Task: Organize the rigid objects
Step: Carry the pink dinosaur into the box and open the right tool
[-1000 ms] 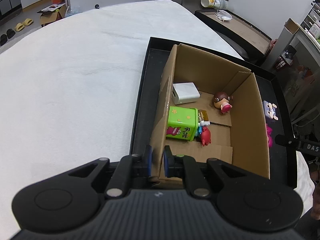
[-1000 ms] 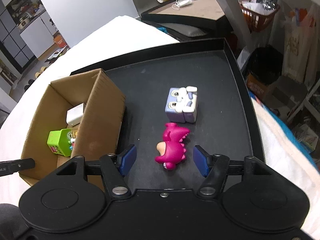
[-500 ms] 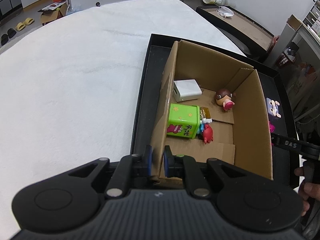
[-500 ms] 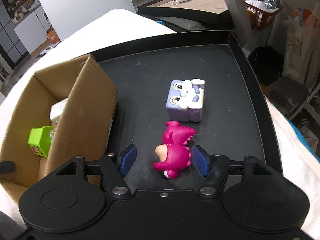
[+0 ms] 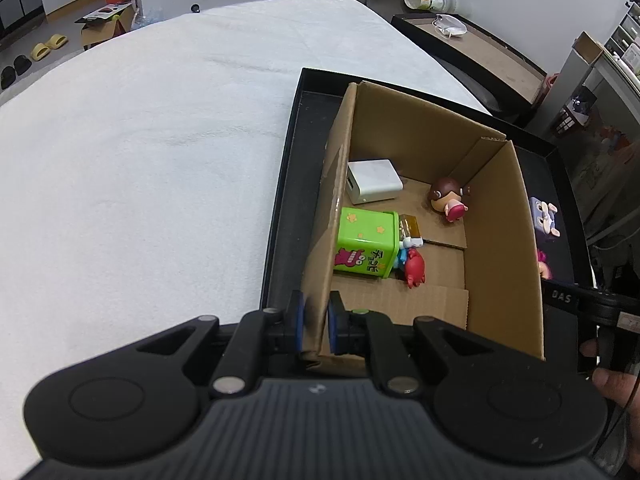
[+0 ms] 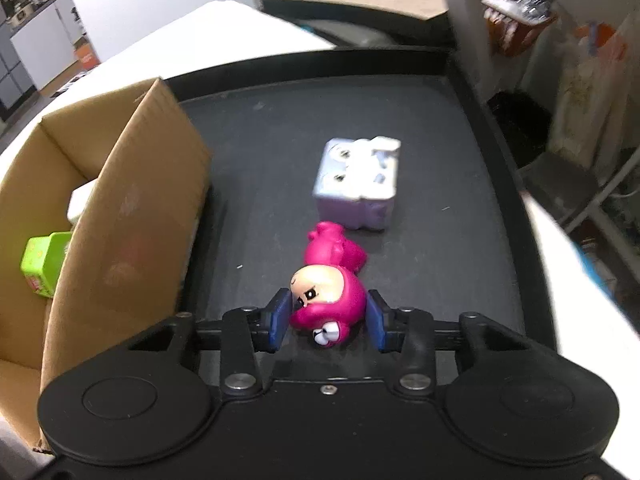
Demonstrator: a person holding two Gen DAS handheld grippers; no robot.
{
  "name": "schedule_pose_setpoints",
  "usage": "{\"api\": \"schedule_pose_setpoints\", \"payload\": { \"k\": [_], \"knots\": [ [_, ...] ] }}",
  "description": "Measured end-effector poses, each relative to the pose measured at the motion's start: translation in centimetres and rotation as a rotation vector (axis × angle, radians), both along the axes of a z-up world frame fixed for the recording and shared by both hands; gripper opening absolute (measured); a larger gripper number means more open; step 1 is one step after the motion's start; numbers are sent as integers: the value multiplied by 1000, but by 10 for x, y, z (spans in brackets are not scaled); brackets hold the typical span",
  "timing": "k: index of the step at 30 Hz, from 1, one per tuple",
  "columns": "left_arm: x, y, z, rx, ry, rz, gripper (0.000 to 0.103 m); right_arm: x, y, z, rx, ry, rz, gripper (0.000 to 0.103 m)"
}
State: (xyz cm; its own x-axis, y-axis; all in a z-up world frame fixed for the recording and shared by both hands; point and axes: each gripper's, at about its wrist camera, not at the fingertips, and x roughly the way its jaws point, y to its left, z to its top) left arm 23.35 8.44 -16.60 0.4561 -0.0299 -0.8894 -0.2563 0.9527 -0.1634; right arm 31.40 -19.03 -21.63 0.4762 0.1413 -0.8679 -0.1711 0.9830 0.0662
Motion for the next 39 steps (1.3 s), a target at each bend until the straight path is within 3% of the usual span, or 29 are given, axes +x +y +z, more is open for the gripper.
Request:
{"api": "schedule_pose_setpoints", "payload": {
  "k": [17,39],
  "knots": [
    [-4,2,0,-10,-17,12,11,-8,-11,47,37,-52,2,39],
    [-5,7,-1,-41,-26,18,11,2,20,102,67,-114,65,39]
  ]
}}
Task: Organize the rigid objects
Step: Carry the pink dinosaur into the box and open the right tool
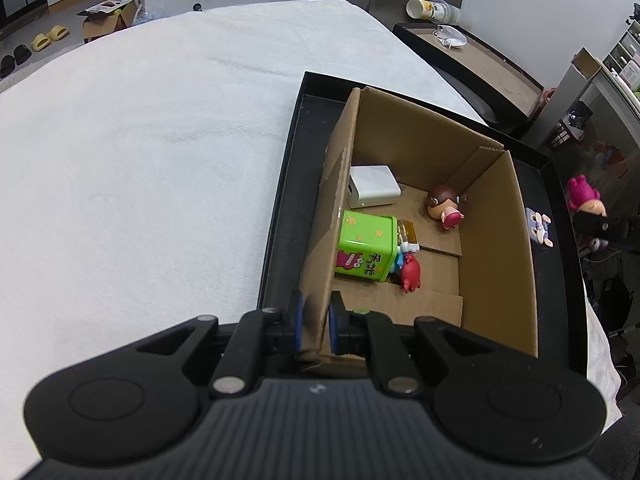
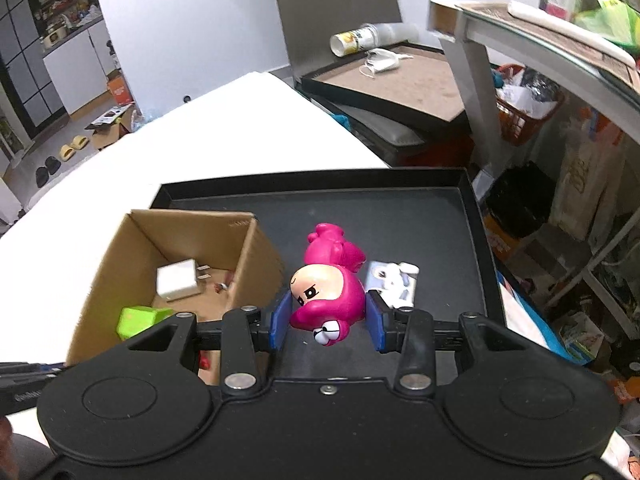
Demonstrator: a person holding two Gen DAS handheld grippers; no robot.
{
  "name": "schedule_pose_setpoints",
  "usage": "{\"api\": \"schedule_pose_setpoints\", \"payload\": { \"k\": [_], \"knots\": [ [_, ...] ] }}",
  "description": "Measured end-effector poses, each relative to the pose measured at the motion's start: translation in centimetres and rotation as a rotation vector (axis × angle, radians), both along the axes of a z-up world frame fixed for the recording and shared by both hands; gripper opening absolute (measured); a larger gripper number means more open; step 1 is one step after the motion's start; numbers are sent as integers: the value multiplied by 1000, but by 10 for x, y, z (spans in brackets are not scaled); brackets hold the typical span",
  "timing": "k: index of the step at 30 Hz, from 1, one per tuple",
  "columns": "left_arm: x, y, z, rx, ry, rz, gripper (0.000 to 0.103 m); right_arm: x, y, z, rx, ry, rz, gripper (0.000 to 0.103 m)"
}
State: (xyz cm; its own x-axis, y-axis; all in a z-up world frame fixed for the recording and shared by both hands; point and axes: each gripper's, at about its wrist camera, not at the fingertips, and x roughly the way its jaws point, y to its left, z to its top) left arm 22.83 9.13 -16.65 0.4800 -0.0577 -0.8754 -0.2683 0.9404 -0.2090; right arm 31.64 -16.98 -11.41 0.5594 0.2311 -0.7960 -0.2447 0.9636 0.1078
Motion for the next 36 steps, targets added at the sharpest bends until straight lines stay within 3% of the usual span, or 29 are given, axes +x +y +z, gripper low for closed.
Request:
{"api": "schedule_pose_setpoints", "payload": {
  "k": [14,27,31,36],
  "knots": [
    [-1,2,-1,-13,-8,-2,12,0,49,18,26,-28,97,39],
    [-3,6,-2,-36,-18,-4,12,-6,86,7,7,3,184,40],
    [-3,7,-3,-42,-20,-5,12,-9,89,3,-16,1,182,49],
    [-4,8,-3,-49,-24,-4,12,-13,75,7,4,-5,160,50]
  ]
}}
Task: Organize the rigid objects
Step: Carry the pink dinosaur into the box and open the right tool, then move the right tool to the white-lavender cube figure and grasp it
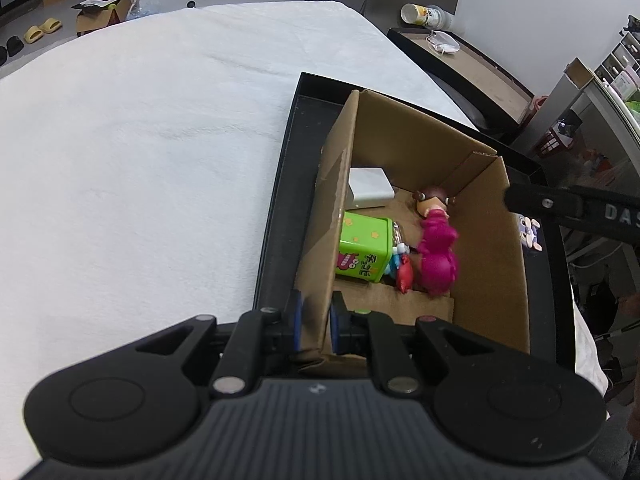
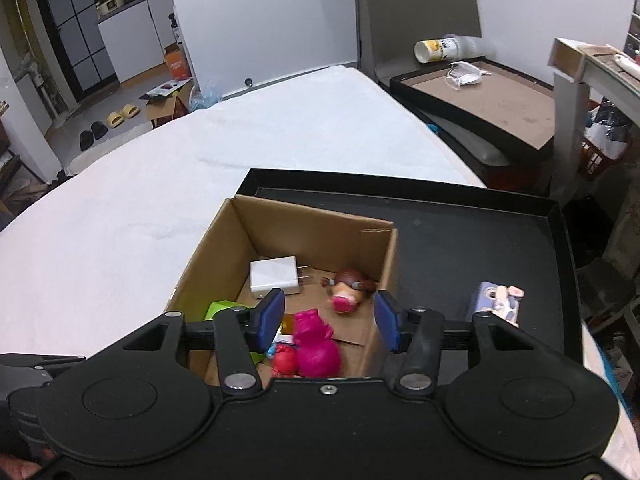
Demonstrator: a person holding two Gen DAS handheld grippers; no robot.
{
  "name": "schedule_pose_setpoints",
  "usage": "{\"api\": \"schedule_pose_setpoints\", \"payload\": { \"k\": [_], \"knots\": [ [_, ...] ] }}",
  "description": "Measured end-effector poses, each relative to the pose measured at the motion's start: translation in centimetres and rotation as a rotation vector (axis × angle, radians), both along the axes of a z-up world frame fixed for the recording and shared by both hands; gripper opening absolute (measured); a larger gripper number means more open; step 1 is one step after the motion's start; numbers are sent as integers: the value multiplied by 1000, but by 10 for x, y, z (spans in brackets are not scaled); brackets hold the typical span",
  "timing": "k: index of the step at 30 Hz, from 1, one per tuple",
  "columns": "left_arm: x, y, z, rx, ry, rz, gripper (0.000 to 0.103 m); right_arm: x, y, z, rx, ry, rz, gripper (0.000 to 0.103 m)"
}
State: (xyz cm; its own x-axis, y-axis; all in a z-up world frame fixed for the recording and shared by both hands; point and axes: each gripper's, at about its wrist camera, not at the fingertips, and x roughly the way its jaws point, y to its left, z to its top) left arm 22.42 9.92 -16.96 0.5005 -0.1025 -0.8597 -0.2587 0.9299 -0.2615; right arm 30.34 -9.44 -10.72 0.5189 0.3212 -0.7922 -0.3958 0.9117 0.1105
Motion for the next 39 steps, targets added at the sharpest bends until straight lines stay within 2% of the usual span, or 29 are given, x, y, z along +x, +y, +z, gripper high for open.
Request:
{"api": "schedule_pose_setpoints", "payload": {
  "k": [12,23,27,39],
  "knots": [
    [0,0,0,0,0,1,13,0,-49,-3,6,10,-97,53],
    [2,-5,1,19,6,6,12,-5,-93,-24,-9,42,-163,57],
    [2,-7,1,27,7,9,12,-4,-105,-28,-10,37,-176,64],
    [3,-11,1,51,18,14,12,6,-124,-58,47,23,-236,65]
  ]
}}
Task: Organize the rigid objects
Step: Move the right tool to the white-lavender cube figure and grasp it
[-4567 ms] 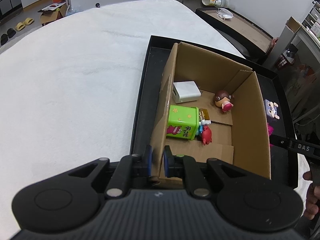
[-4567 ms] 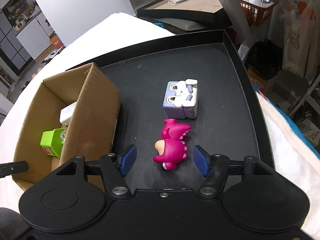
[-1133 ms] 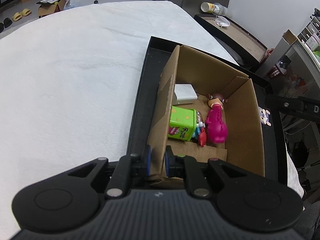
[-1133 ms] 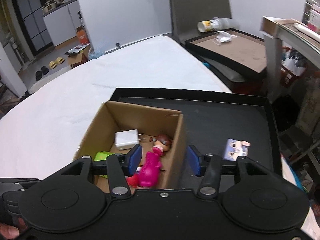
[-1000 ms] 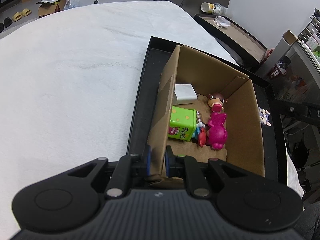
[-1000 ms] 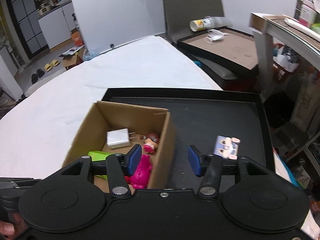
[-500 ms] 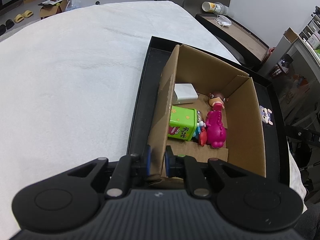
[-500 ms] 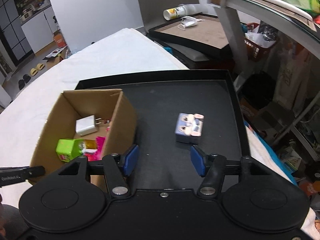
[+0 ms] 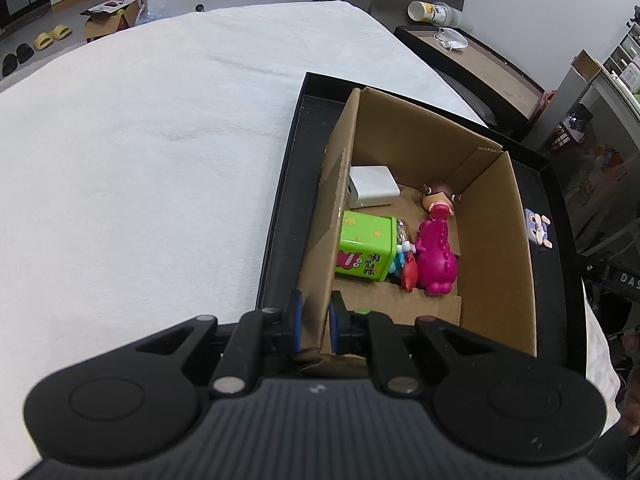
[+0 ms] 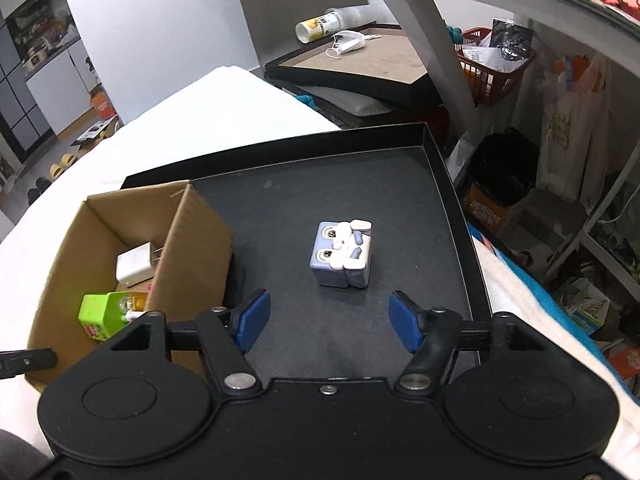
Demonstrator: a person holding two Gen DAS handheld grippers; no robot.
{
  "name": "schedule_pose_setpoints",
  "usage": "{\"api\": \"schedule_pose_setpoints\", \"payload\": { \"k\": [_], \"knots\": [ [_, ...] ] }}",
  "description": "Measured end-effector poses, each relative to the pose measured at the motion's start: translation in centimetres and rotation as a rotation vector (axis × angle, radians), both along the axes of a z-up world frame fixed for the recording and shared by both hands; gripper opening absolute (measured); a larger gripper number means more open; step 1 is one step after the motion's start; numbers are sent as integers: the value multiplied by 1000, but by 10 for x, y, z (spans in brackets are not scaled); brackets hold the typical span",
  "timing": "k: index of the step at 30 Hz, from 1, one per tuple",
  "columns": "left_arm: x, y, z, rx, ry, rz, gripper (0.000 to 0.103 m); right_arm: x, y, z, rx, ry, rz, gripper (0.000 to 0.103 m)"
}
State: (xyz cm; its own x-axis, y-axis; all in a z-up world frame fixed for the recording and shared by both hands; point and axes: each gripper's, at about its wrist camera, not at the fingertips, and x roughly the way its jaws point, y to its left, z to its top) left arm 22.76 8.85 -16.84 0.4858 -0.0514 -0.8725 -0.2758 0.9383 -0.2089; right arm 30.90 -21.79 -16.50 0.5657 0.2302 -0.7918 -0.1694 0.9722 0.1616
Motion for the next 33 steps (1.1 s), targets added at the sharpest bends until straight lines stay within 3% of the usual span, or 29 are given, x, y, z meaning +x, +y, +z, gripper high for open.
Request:
{"api": "schedule_pose_setpoints", "payload": {
  "k": [17,33],
  "knots": [
    [5,-8,-2,42,36,-5,12,21,14,-32,11,-79,-33,65],
    [8,-12,-4,65,61,-6,11,34,24,-59,-79,-110,-73,58]
  ]
}}
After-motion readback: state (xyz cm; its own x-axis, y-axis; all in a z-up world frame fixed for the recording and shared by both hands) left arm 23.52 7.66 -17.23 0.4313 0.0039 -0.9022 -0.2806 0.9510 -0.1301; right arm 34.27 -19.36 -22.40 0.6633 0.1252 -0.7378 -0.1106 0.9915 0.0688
